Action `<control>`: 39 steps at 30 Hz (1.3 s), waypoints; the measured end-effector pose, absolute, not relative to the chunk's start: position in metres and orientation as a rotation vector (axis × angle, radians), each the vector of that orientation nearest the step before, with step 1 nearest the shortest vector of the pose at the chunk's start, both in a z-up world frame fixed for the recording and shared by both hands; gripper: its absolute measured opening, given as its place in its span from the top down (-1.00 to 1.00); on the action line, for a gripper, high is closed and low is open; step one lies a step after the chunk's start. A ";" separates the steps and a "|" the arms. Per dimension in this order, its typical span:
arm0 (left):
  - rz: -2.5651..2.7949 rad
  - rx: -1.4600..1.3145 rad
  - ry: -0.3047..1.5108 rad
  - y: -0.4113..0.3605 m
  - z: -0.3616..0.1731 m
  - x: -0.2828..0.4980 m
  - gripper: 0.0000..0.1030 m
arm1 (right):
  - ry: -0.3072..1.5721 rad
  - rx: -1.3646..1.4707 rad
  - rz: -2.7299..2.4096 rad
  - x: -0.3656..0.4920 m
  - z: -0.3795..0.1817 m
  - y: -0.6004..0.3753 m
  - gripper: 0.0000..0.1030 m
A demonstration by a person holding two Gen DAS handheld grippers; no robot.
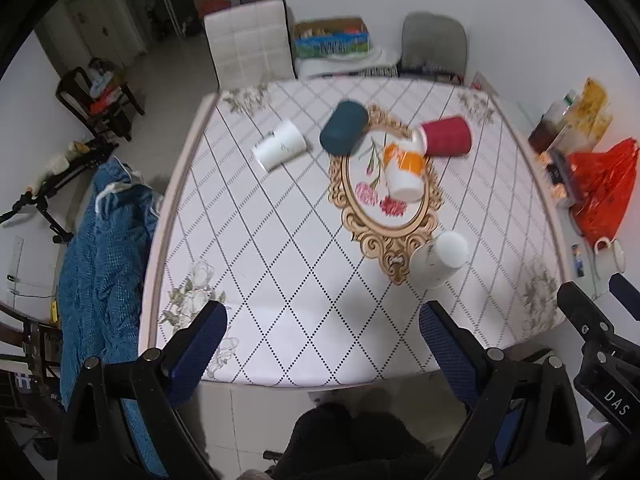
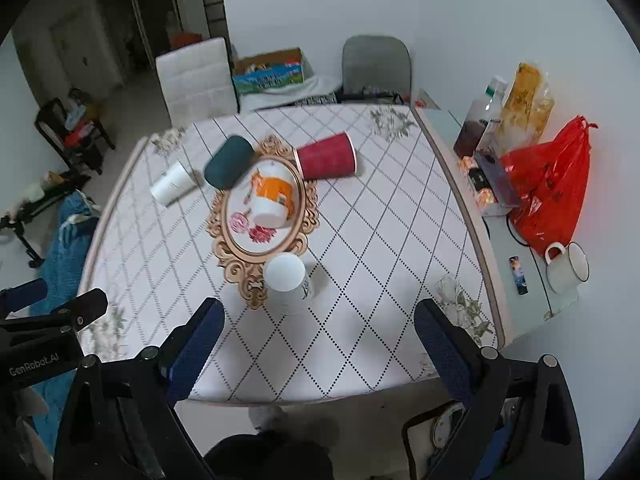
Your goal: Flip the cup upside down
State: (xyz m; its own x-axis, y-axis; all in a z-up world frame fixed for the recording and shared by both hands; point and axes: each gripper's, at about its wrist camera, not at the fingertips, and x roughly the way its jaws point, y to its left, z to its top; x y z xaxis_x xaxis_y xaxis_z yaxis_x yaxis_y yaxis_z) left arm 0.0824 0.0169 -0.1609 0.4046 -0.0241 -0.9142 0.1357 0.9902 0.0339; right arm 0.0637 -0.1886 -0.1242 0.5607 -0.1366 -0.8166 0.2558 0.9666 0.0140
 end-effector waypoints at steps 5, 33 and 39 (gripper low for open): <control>-0.084 0.085 1.083 0.016 -0.120 0.050 -0.91 | 0.890 0.134 -0.204 0.028 -0.078 -0.193 -0.90; -0.025 0.040 0.879 0.006 -0.017 -0.073 -0.91 | 0.708 0.066 -0.146 -0.115 0.045 -0.192 -0.93; -0.023 0.042 0.875 0.005 -0.016 -0.074 -0.91 | 0.708 0.051 -0.138 -0.116 0.045 -0.191 -0.93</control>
State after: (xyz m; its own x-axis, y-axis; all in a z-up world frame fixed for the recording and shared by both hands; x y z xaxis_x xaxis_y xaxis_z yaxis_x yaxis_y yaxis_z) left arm -0.0742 0.0047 -0.0163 0.6405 -0.0030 -0.7680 0.0372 0.9989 0.0272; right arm -0.1165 -0.1911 0.0451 0.7506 -0.1092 -0.6517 0.1441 0.9896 0.0001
